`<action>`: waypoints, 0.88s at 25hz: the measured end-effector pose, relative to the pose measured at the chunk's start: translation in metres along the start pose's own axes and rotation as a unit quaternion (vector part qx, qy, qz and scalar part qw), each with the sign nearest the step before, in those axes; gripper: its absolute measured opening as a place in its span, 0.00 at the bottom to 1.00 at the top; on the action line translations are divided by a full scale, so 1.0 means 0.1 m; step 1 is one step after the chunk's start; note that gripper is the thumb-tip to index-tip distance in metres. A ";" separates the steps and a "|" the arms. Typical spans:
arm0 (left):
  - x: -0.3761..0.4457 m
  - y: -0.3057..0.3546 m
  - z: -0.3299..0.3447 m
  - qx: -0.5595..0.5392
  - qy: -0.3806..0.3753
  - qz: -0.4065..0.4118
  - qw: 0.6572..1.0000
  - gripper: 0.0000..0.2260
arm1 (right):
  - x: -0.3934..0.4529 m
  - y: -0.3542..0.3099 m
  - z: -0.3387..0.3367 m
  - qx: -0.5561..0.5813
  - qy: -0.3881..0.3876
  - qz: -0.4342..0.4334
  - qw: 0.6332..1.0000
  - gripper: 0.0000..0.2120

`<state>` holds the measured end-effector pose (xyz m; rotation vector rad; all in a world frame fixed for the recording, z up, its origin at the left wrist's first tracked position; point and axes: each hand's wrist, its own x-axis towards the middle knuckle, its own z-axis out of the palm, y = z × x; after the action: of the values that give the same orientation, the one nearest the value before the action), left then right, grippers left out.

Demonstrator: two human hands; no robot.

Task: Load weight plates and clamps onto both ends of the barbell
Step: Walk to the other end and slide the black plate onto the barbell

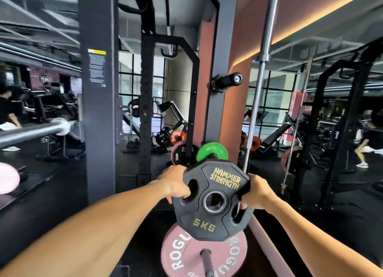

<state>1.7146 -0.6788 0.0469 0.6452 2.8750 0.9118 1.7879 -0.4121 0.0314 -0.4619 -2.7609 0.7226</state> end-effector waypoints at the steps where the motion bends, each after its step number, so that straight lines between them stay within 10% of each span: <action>1: -0.16 -0.06 -0.13 -0.003 0.010 -0.005 1.000 0.16 | -0.08 -0.16 0.00 -0.006 0.009 -0.016 1.000 0.39; 22: -3.21 -1.65 -2.55 0.050 0.292 -0.325 0.898 0.14 | -1.00 -4.07 1.08 0.138 -0.209 -0.446 0.859 0.29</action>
<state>1.9008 -1.0679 0.1414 -0.7028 3.2564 0.9508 1.7490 -0.8315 0.1320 1.0882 -2.6832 0.9834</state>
